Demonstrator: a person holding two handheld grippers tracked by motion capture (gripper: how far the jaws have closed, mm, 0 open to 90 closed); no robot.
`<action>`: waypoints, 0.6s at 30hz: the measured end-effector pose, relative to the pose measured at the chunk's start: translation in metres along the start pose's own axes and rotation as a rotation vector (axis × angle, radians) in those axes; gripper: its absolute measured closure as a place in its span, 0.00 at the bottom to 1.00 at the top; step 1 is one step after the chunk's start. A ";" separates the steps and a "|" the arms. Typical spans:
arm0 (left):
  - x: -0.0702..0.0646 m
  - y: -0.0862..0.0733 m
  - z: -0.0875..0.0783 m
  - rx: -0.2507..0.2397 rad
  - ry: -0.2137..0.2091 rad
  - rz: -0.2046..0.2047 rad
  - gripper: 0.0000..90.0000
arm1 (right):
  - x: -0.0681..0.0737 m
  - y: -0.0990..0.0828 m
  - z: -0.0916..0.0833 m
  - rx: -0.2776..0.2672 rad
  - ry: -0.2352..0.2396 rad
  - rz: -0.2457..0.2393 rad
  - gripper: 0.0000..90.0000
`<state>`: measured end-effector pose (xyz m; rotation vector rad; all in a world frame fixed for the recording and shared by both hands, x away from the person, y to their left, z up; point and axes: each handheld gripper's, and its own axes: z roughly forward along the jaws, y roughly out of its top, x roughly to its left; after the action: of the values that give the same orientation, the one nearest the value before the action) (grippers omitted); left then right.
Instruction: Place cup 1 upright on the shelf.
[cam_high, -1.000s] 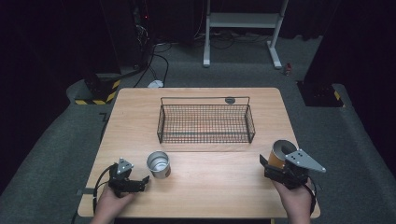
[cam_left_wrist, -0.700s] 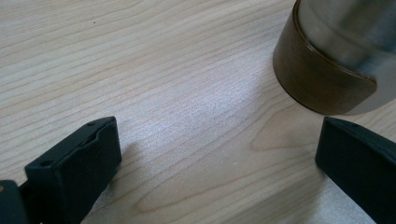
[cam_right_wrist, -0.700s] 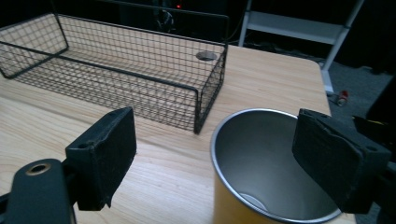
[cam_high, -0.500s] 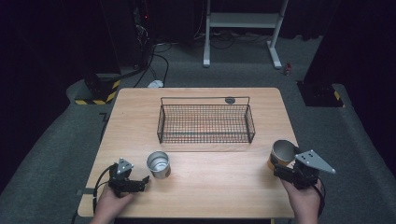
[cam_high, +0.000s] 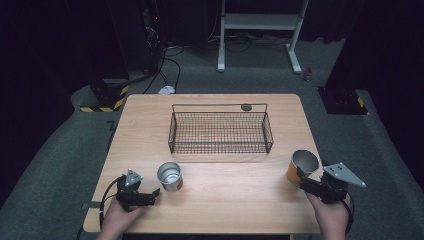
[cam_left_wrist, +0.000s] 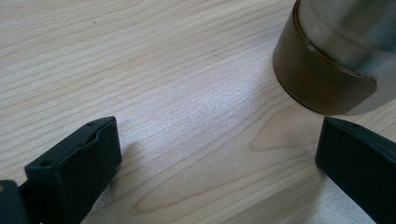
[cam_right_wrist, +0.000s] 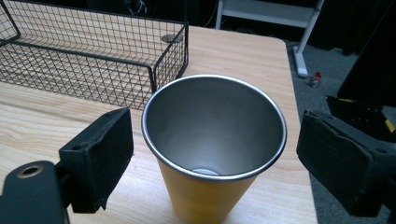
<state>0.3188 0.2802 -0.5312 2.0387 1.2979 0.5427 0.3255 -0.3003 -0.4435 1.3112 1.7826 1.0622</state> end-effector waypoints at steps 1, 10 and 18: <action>0.000 0.000 0.000 0.000 0.000 0.000 0.01 | 0.000 -0.001 0.000 0.006 0.001 0.006 0.12; 0.000 0.000 0.000 0.000 0.000 0.001 0.01 | -0.003 -0.010 0.006 0.022 0.012 0.042 0.10; 0.001 0.000 0.000 0.000 -0.001 0.005 0.01 | -0.003 -0.020 0.018 0.055 0.023 0.048 0.10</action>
<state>0.3193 0.2805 -0.5312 2.0428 1.2925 0.5442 0.3334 -0.3028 -0.4688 1.3863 1.8172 1.0658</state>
